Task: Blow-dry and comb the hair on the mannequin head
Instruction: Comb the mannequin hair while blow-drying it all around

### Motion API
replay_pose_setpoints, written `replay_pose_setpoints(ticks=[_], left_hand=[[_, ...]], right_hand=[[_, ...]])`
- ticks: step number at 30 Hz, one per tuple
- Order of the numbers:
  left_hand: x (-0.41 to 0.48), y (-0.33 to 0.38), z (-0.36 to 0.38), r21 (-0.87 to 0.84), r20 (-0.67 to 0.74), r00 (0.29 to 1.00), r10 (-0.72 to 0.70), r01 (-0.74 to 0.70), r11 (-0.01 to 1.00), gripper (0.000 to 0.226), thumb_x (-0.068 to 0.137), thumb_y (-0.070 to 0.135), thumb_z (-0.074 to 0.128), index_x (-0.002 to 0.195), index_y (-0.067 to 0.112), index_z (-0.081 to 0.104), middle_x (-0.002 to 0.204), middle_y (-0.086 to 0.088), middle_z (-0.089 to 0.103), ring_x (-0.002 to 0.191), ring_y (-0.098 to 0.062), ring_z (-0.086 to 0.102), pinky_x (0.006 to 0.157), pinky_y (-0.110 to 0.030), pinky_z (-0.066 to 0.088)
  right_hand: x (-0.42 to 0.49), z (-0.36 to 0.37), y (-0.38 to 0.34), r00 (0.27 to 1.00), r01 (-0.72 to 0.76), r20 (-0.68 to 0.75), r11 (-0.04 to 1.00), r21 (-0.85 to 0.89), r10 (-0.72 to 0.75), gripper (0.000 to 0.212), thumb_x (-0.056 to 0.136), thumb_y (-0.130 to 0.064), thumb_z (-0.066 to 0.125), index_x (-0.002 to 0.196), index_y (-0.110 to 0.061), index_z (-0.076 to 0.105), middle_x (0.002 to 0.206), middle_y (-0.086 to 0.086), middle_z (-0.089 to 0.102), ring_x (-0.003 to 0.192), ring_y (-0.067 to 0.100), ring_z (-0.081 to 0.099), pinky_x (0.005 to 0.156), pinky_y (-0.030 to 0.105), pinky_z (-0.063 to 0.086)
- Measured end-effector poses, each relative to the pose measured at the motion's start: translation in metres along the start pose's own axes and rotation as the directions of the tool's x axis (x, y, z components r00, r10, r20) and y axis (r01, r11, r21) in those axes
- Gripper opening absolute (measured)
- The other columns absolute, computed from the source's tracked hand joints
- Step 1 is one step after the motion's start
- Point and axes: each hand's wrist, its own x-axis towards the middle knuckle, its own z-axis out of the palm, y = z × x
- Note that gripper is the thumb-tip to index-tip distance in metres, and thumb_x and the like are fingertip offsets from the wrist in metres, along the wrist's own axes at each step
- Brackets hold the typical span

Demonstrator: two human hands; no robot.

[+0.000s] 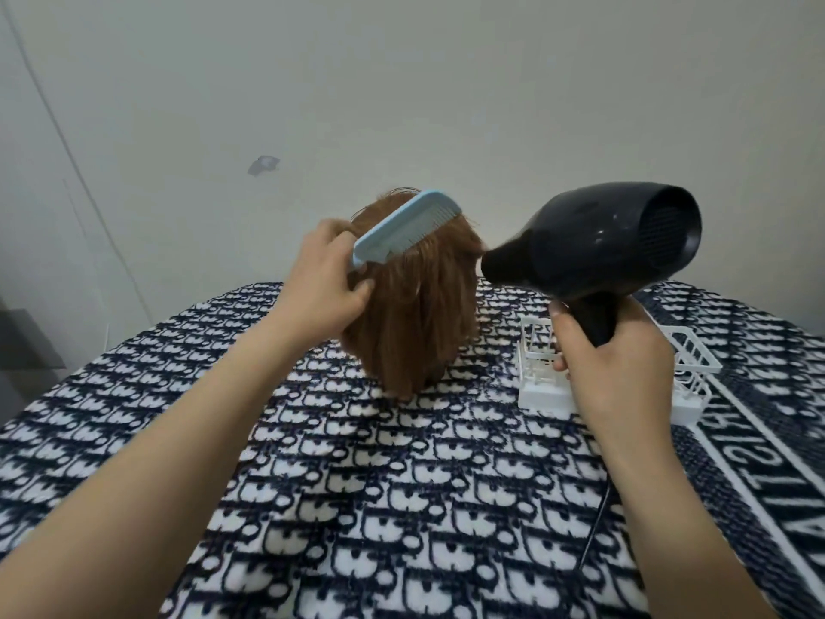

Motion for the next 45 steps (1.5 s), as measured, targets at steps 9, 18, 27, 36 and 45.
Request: replay_pose_setpoints(ticks=[9, 18, 27, 36, 45], left_hand=[[0.049, 0.002, -0.002, 0.079, 0.305, 0.938, 0.166, -0.199, 0.977, 0.043, 0.069, 0.001, 0.071, 0.110, 0.001, 0.058, 0.153, -0.009, 0.030, 0.140, -0.022, 0.029, 0.111, -0.034, 0.029], [0.069, 0.010, 0.017, 0.192, 0.235, 0.962, 0.140, -0.187, 0.964, 0.050, 0.069, 0.019, 0.080, 0.110, 0.009, 0.053, 0.146, -0.002, 0.039, 0.126, -0.036, 0.040, 0.105, -0.043, 0.031], [0.081, 0.051, 0.030, 0.252, 0.097, 0.985, 0.142, -0.162, 0.954, 0.065, 0.065, 0.043, 0.082, 0.111, 0.008, 0.052, 0.119, -0.011, 0.054, 0.107, -0.031, 0.050, 0.090, -0.037, 0.030], [0.097, 0.082, 0.043, 0.350, 0.082, 0.995, 0.056, -0.081, 0.933, 0.069, 0.064, 0.053, 0.080, 0.108, 0.009, 0.050, 0.107, -0.011, 0.056, 0.096, -0.030, 0.052, 0.083, -0.037, 0.035], [0.097, 0.111, 0.055, 0.413, 0.109, 0.991, 0.080, -0.118, 0.903, 0.069, 0.072, 0.058, 0.071, 0.116, 0.008, 0.051, 0.110, -0.010, 0.054, 0.103, -0.029, 0.051, 0.080, -0.035, 0.036]], right_hand=[[0.003, -0.002, 0.000, 1.000, 0.011, 0.020, 1.000, 0.027, -0.011, 0.016, 0.093, -0.040, 0.066, 0.090, -0.027, 0.058, 0.071, 0.001, 0.068, 0.065, 0.026, 0.070, 0.065, 0.045, 0.057], [0.003, -0.003, -0.001, 0.999, -0.014, 0.054, 0.996, 0.093, 0.009, 0.017, 0.091, -0.038, 0.068, 0.081, -0.029, 0.058, 0.062, 0.001, 0.066, 0.060, 0.020, 0.068, 0.063, 0.040, 0.055], [0.003, -0.005, 0.001, 0.999, -0.044, 0.021, 0.997, 0.057, 0.043, 0.016, 0.091, -0.038, 0.068, 0.082, -0.028, 0.058, 0.061, 0.004, 0.066, 0.059, 0.023, 0.068, 0.063, 0.045, 0.057], [0.007, -0.007, 0.003, 0.998, -0.061, -0.003, 0.996, 0.071, 0.061, 0.014, 0.091, -0.038, 0.067, 0.082, -0.032, 0.058, 0.063, -0.002, 0.067, 0.057, 0.011, 0.068, 0.057, 0.037, 0.055], [0.019, -0.019, 0.013, 0.990, -0.121, 0.080, 0.992, 0.032, 0.118, 0.017, 0.090, -0.038, 0.069, 0.081, -0.027, 0.060, 0.057, -0.001, 0.068, 0.048, 0.006, 0.066, 0.054, 0.032, 0.051]])
